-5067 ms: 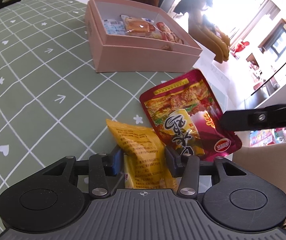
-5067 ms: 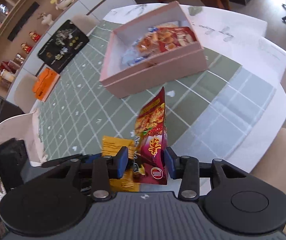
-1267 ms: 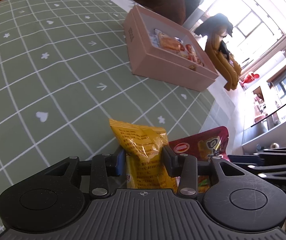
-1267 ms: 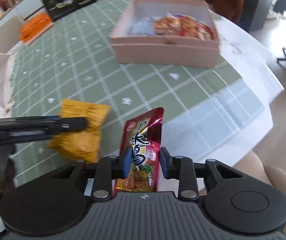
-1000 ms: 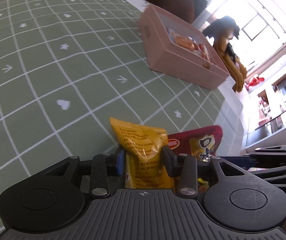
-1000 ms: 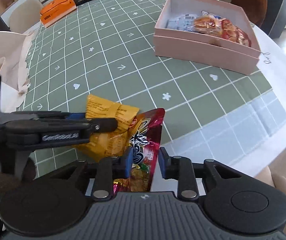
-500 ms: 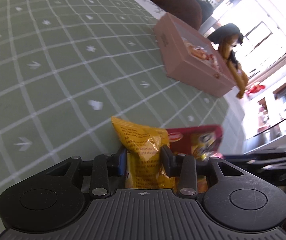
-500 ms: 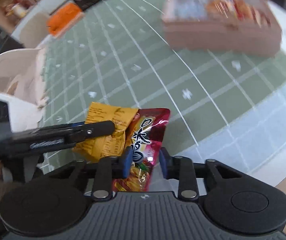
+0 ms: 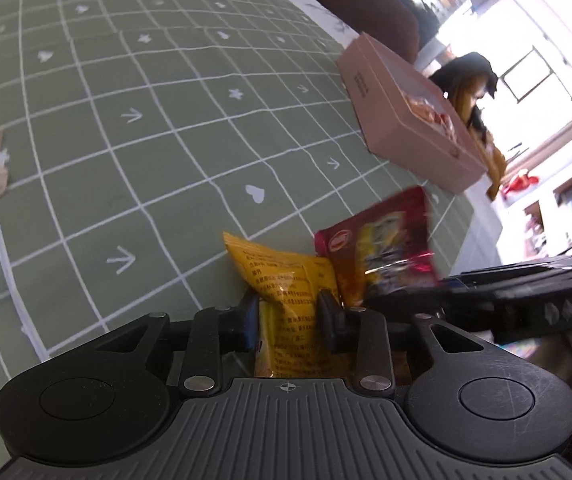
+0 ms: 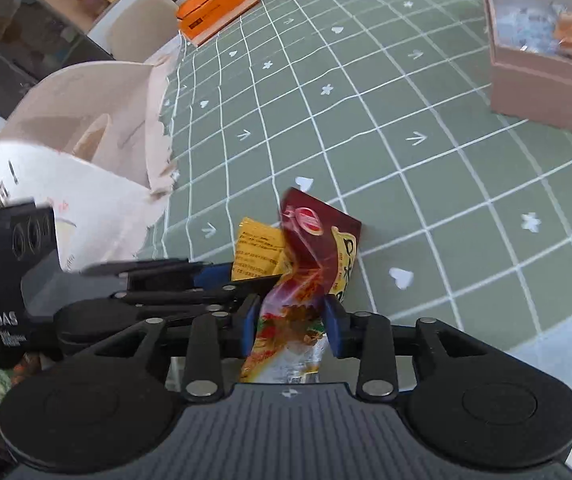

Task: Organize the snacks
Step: 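Carry both packets over the pink box and open both tools to drop them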

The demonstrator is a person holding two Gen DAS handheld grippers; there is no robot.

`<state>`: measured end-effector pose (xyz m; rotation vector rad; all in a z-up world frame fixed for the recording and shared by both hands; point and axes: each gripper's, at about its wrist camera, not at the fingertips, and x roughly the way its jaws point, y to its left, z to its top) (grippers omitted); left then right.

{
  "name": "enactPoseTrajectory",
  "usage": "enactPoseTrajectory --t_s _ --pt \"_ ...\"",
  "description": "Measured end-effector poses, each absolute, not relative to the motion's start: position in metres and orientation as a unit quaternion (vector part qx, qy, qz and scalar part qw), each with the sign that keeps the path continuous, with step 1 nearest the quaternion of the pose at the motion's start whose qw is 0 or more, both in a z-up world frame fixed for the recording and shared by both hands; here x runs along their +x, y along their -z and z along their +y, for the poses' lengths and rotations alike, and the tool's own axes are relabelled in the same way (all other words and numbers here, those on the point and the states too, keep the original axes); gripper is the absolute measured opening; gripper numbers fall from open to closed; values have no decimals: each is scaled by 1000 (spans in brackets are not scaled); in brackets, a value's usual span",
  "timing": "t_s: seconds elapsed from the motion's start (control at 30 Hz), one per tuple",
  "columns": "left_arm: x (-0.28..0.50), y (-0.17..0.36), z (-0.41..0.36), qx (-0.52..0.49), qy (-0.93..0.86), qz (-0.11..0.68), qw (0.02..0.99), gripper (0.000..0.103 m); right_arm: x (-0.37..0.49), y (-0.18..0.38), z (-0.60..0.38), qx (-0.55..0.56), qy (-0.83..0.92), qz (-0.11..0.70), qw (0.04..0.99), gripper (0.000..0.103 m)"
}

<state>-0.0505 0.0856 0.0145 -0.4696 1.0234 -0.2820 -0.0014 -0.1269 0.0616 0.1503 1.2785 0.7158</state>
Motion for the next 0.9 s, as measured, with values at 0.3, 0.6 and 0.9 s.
enactPoseTrajectory --t_s 0.3,0.6,0.9 --pt "-49 -16 79 -216 131 481 840 35 22 -33 -157 125 -262 632 719 24" --pt "-22 -65 43 -216 200 436 851 29 15 -84 -192 117 -249 593 756 19" --pt "103 -188 -10 -193 290 312 884 29 77 -191 -278 172 -208 460 846 18"
